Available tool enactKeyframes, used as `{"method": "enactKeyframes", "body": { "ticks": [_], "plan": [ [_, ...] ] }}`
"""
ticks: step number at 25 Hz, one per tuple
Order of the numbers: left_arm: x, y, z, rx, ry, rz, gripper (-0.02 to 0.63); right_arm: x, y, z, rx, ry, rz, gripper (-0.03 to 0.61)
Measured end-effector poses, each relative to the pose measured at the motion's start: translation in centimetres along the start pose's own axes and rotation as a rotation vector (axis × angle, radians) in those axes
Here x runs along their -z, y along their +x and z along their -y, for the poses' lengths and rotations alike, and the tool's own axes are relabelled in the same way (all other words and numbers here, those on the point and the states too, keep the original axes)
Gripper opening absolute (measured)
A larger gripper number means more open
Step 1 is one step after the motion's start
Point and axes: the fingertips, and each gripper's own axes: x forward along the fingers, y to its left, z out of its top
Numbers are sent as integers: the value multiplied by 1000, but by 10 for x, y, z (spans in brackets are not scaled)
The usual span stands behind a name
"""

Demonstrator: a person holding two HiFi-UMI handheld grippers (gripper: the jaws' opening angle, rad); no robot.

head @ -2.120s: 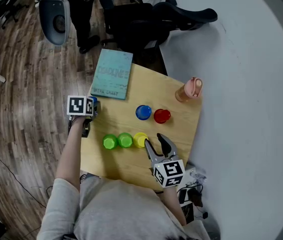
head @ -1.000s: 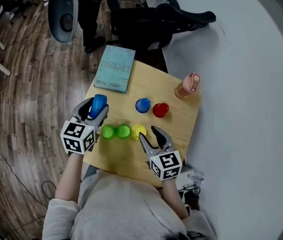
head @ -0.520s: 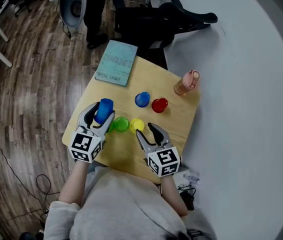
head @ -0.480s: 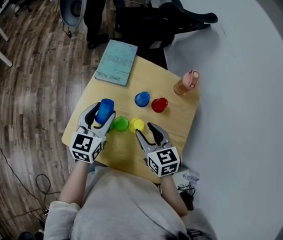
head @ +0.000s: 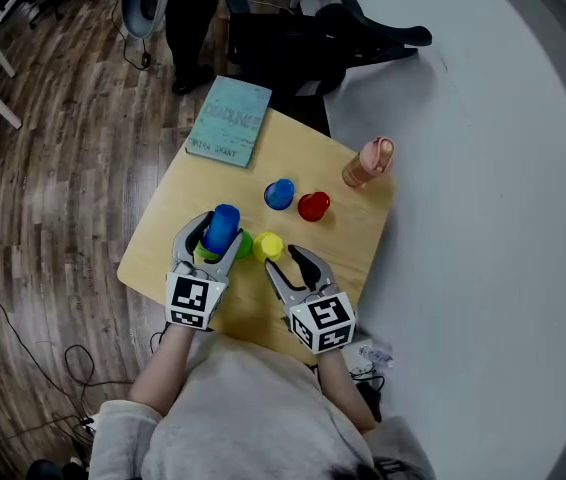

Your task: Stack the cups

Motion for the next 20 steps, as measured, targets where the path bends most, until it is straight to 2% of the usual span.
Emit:
{"method": "enactKeyframes", "body": {
  "ticks": [16, 20],
  "plan": [
    [9, 22, 5, -13, 77, -6, 304, 1, -3, 6, 7, 5, -10, 193],
    [19, 27, 12, 8, 95, -44, 304, 1, -3, 8, 12, 10, -10, 193]
  ]
}}
